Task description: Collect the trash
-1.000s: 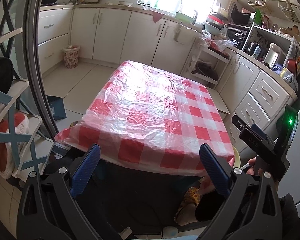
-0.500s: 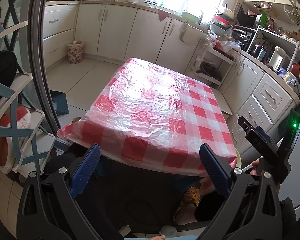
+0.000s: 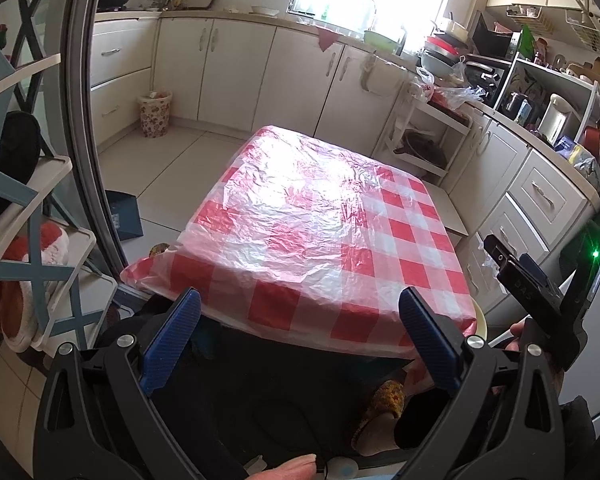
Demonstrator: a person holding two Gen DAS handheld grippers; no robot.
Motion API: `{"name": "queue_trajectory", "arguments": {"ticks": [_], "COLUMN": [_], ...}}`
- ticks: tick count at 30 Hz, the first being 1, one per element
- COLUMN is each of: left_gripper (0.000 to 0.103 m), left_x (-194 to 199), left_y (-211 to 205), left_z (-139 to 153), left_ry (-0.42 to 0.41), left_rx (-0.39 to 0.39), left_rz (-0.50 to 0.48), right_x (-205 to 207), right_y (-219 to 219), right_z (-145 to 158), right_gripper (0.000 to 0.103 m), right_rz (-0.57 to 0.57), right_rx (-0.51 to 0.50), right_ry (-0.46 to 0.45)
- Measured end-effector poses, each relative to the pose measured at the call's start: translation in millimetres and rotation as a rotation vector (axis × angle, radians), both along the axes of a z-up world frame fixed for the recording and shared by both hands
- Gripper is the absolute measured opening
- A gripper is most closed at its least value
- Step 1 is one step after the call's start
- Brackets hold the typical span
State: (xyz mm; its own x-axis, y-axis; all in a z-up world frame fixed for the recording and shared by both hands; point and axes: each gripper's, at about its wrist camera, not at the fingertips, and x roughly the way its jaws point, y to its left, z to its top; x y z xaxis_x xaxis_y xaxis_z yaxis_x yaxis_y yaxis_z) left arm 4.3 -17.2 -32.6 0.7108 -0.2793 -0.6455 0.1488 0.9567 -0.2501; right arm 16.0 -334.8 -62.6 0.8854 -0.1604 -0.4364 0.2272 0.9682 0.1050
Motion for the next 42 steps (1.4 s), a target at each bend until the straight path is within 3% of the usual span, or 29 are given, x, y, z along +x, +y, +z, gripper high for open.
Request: {"name": "queue_trajectory", "arguments": {"ticks": [10,21,27,42], "left_gripper": [0.095,0.095,0.095,0.095], "left_x": [0.5,-3.6,-9.2,-10.9], "left_y": [7.0,10.1,-4.6,-13.4], "left_z": [14.3,39.5,49.2,57.8], "left_ry": [-0.054,-0.111,-0.156,-0.176], "left_rx": [0.062,0.097,0.206,0.256], "left_rz": [0.064,0.106,0.126,0.13], "right_x": [-4.5,-29.2,-32.3,-29.5], "right_y": [14.9,38.1,38.2,38.4], "right_z": [15.3,49.0,62.8,58.9], "right_gripper": [0.096,0.096,0.096,0.096], "right_rz": [0.034,0.104,0.099,0.105], "right_rx": [-0.036,0.015,0.023,0.019], "right_ry": [-0.049,-0.053,-0.06,-0.048]}}
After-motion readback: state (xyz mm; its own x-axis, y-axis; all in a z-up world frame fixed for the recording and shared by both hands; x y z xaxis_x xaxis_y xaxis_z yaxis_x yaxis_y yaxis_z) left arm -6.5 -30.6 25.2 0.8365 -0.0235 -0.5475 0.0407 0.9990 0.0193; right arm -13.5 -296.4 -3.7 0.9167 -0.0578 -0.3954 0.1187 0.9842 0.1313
